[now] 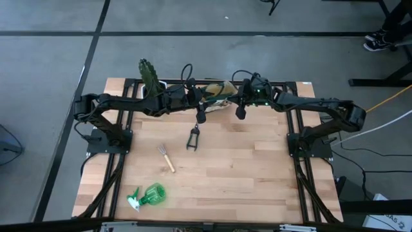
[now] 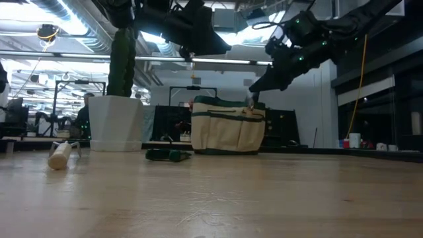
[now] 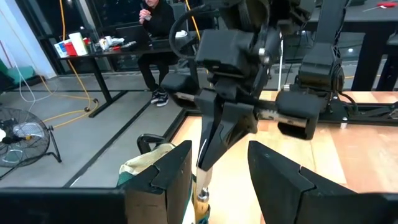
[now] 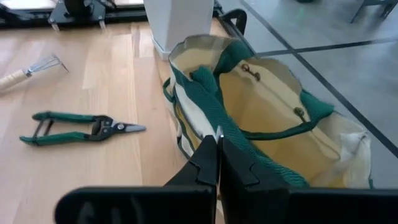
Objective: Pick & Place Garden tools in Gardening bag
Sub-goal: Put the trowel into the gardening bag
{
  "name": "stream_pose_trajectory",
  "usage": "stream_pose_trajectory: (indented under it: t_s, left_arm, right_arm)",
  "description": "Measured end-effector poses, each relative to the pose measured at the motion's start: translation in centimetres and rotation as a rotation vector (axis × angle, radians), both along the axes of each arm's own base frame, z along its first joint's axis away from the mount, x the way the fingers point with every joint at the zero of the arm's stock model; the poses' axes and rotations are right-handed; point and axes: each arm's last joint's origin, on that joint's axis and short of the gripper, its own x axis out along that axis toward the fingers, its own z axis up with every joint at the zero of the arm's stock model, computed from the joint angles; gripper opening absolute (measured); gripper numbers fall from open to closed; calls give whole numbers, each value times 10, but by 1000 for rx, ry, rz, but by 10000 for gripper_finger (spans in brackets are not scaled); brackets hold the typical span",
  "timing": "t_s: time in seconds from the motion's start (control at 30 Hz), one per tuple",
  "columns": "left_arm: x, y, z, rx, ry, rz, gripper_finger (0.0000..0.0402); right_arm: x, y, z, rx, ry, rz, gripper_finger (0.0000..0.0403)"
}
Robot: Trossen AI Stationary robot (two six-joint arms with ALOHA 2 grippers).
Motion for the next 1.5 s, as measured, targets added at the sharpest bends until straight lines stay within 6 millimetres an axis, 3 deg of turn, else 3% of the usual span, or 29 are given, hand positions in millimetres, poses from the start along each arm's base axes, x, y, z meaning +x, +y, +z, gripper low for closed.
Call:
stream_pose_trajectory:
  t_s: [0.33, 0.9, 1.13, 1.5]
  left_arm:
    - [0, 0, 0, -3, -1, -3, 153]
    - [0, 0, 0, -18, -6, -3, 152]
    - [0, -2, -3, -18, 31, -54, 152]
    - [-15, -26, -26, -72, 391, -111, 146]
  right_arm:
    - [3, -2, -1, -11, -18, -2, 26]
    - [-2, -13, 1, -5, -43, -53, 190]
    - [-3, -14, 1, -9, -39, -52, 196]
    - [-3, -13, 0, -8, -29, -50, 197]
